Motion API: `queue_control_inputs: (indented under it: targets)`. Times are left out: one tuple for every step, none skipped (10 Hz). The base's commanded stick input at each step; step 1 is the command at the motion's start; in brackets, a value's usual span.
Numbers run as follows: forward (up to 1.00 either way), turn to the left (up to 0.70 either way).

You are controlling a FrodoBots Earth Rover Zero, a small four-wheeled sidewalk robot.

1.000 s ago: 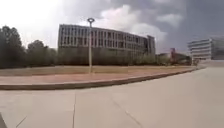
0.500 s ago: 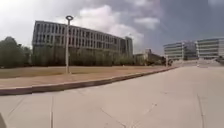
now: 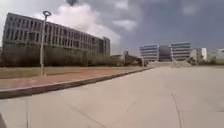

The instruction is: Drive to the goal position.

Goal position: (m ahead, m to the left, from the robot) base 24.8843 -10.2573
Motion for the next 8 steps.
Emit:
queue_control_inputs:
  targets:
    - [0.00,-0.89]
    - [0.03,-0.70]
    - [0.13,-0.15]
    - [1.00,0.00]
    - [1.00,0.00]
    - [1.00,0.00]
    - [1.00,0.00]
    - [1.00,0.00]
